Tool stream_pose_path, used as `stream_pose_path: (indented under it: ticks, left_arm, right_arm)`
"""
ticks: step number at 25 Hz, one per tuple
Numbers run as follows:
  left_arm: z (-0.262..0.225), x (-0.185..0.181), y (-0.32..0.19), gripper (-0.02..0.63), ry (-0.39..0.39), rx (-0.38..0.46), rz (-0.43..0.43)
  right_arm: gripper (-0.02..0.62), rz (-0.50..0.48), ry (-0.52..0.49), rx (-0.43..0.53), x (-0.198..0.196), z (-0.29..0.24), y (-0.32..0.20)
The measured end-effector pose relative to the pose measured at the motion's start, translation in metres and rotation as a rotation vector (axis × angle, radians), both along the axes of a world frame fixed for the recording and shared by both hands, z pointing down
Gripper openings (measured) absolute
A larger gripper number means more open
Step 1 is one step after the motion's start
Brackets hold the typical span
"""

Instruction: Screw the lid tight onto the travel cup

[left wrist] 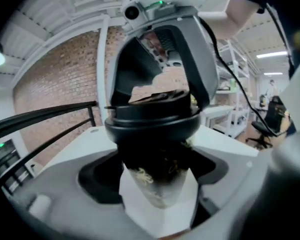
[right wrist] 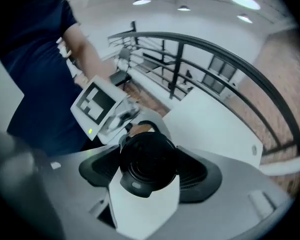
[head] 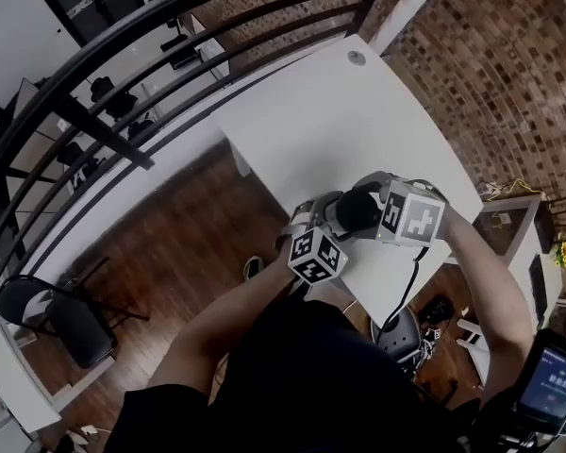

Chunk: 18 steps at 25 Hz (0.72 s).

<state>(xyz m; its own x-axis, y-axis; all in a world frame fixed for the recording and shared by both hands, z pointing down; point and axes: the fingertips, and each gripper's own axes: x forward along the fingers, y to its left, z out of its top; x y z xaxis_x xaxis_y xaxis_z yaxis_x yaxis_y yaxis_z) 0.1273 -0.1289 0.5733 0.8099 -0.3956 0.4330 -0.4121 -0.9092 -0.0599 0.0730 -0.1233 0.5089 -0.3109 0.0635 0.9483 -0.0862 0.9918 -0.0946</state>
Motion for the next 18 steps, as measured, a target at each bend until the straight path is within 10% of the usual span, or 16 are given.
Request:
stream_pose_path:
  ticks: [4,13,18]
  left_arm:
    - [-0.002,0.006,-0.002,0.407,-0.01,-0.011,-0.13]
    - [0.0,0.014,0.017,0.418,-0.129,0.075,0.303]
    - [-0.003,0.016,0.011,0.408,-0.077,0.053,0.108]
  right_arm:
    - [0.356,0.307,-0.021,0.003,0.008,-0.007,-0.007]
    - [0.354,-0.219,-0.028,0.073,0.017,-0.003,0.019]
    - [0.356,-0.073,-0.039,0.032,0.019,-0.004,0.01]
